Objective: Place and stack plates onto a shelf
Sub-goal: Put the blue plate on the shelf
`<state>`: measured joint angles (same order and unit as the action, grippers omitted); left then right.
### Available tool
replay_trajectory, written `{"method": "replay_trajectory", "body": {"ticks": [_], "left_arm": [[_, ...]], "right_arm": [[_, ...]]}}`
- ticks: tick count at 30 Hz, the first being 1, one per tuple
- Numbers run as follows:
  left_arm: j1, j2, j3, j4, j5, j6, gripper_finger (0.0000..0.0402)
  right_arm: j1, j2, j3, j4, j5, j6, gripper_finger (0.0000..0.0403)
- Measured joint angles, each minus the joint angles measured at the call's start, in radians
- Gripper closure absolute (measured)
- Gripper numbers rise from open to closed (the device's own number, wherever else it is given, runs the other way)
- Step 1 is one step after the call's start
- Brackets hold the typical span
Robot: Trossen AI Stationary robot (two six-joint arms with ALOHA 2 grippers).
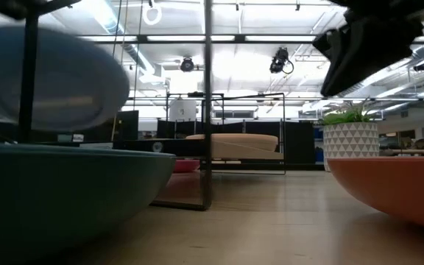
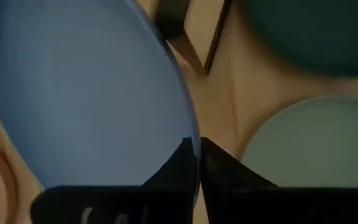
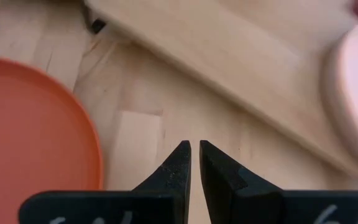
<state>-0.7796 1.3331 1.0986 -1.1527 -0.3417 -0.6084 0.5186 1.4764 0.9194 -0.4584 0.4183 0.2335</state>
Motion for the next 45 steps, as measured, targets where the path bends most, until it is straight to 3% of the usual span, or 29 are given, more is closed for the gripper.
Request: {"method": "replay_trajectory", "body": {"ticks": [8, 15, 21, 30, 34, 39, 45], "left_arm": [[-0.003, 0.000, 0.128, 0.009, -0.186, 0.088, 0.0380], [0.025, 0.000, 0.199, 0.066, -0.215, 0.236, 0.0385], [0.139, 0.000, 0.261, 0.200, -0.226, 0.420, 0.0385], [0.401, 0.000, 0.408, 0.176, 0.009, 0.860, 0.0385], [0.546, 0.000, 0.515, 0.176, 0.233, 0.991, 0.0385], [0.764, 0.002, 0.592, 0.167, 0.547, 0.987, 0.0385], [0.987, 0.003, 0.599, 0.150, 0.765, 0.825, 0.0385]], "right_arm": [[0.011, -0.001, 0.041, -0.015, 0.060, -0.076, 0.0362], [0.011, -0.009, 0.105, -0.125, 0.107, -0.082, 0.0358], [-0.004, -0.010, 0.147, -0.133, 0.114, -0.147, 0.0333], [-0.048, -0.037, 0.154, -0.105, 0.164, -0.183, 0.0296], [-0.059, -0.078, 0.198, -0.159, 0.158, -0.133, 0.0288], [-0.060, -0.137, 0.235, -0.195, 0.146, -0.110, 0.0288], [-0.087, -0.201, 0.259, -0.143, 0.161, -0.087, 0.0289]]}}
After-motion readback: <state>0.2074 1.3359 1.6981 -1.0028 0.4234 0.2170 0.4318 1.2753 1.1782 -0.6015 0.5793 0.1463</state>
